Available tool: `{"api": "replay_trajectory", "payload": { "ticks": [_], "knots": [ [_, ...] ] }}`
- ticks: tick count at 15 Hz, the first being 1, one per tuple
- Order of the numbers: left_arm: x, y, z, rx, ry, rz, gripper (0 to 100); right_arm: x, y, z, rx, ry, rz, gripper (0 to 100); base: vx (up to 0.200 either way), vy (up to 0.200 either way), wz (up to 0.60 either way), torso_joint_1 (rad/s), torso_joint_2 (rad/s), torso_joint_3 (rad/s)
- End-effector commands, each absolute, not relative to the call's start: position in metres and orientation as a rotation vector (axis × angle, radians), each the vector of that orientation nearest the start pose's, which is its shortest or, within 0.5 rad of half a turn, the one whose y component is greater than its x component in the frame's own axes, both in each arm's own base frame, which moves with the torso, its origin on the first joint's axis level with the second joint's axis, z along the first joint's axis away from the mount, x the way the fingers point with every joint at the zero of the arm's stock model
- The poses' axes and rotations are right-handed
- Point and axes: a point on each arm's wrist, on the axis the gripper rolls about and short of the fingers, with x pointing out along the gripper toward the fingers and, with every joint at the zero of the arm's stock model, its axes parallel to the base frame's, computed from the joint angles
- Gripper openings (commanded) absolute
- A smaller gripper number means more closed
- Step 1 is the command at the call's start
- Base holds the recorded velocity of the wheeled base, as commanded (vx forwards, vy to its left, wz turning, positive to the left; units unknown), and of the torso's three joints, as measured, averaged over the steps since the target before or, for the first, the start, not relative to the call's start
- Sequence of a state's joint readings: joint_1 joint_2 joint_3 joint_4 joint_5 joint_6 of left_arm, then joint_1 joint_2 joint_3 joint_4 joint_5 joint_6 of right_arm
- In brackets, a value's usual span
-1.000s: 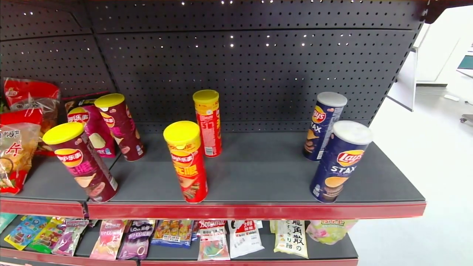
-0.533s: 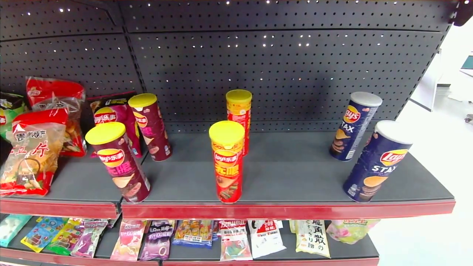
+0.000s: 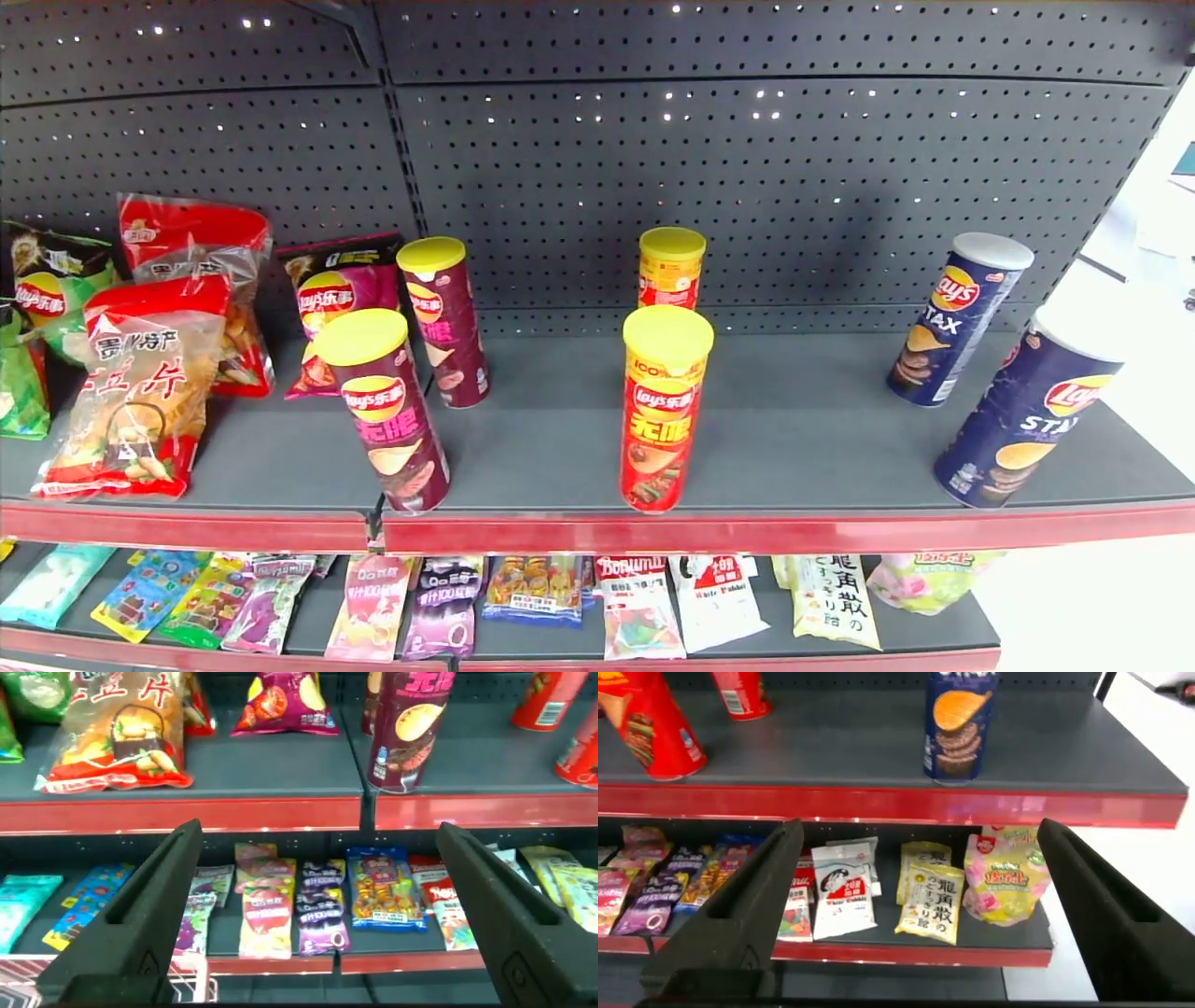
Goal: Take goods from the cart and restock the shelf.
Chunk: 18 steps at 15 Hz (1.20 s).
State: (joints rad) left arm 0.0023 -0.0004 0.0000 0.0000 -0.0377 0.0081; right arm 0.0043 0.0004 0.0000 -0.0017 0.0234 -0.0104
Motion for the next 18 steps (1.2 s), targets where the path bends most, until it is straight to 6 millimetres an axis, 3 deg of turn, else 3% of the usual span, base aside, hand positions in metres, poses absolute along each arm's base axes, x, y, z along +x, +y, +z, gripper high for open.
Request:
{"api": "replay_trajectory", "payload": {
  "ticks": [1, 6, 18],
  "knots": [
    [-0.0228, -0.0009, 0.0755, 0.008, 0.000, -0.035, 100, -0.0228, 0.0005, 0.0756, -0.011, -0.002, 0.028, 100, 0.000, 0.000, 0.00, 0.000, 0.00, 0.000],
    [-0.0228, -0.0009, 0.0755, 0.008, 0.000, -0.035, 100, -0.0228, 0.0005, 0.0756, -0.011, -0.002, 0.028, 100, 0.200, 0.000, 0.00, -0.005, 0.00, 0.001],
    [-0.0228, -0.0009, 0.0755, 0.008, 0.000, -0.035, 100, -0.0228, 0.0005, 0.0756, -0.011, -0.002, 0.028, 100, 0.000, 0.000, 0.00, 0.000, 0.00, 0.000]
  ]
}}
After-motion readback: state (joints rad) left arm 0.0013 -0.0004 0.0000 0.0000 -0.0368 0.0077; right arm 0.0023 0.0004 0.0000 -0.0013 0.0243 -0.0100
